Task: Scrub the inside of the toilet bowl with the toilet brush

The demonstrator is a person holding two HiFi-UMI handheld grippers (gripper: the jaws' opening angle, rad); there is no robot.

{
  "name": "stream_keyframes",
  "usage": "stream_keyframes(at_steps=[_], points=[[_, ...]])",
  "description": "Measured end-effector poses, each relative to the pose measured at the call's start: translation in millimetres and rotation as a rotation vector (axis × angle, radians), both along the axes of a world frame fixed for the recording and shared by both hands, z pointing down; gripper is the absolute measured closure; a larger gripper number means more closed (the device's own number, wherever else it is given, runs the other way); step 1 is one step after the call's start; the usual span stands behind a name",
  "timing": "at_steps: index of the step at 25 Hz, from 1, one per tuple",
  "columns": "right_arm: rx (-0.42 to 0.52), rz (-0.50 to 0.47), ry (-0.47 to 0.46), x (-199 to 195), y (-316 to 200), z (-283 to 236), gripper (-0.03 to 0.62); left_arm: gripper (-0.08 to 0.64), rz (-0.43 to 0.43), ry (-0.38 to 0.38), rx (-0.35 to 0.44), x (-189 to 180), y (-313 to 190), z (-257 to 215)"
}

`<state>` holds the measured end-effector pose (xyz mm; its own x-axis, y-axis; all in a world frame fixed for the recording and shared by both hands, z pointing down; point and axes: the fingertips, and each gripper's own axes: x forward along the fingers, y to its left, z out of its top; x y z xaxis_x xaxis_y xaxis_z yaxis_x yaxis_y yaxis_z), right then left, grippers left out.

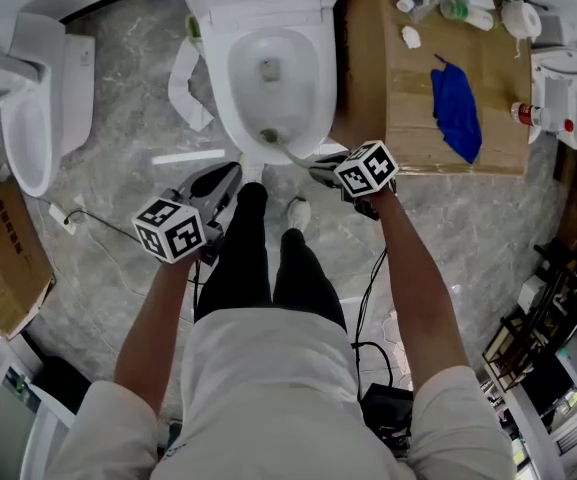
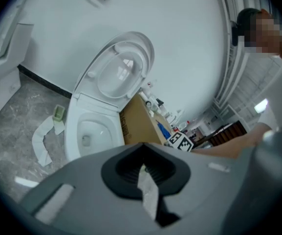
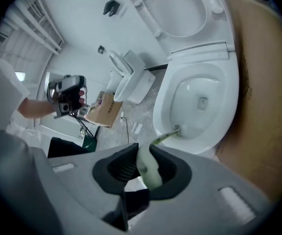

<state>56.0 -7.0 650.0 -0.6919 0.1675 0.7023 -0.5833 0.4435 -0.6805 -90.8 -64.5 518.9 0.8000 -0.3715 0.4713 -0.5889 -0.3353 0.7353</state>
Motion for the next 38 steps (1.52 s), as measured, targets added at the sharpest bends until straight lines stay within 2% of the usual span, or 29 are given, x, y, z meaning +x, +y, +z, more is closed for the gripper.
stream_keyframes(at_steps=[7, 11, 17, 25, 30, 38], points=[[-0.019, 0.184, -0.113, -25.5, -29.9, 2.5, 0.528, 0.567, -0.008, -0.011, -0.008, -9.4, -2.4, 7.2], [-0.011, 0.293, -0.146, -45.1, -56.5, 10.3, 0.528, 0.566, -0.006, -0.024, -0.020, -18.7, -6.3, 14.1], [-0.014, 0.510, -0.198, -63.7, -102.2, 11.8, 0.526, 0.566, 0.004, -0.035, -0.033, -26.0, -13.5, 19.2], [-0.072, 0.946, -0.274, -66.6, -171.9, 18.9, 0.526, 0.566, 0.021, -0.037, -0.052, -31.1, -28.5, 27.7], [-0.108, 1.169, -0.327, -63.7, -201.1, 21.0, 0.525, 0.567, 0.021, -0.036, -0.050, -31.9, -39.0, 30.3], [-0.166, 1.621, -0.424, -7.6, -205.1, 34.2, 0.526, 0.567, 0.022, -0.027, -0.019, -22.5, -56.6, 24.0]])
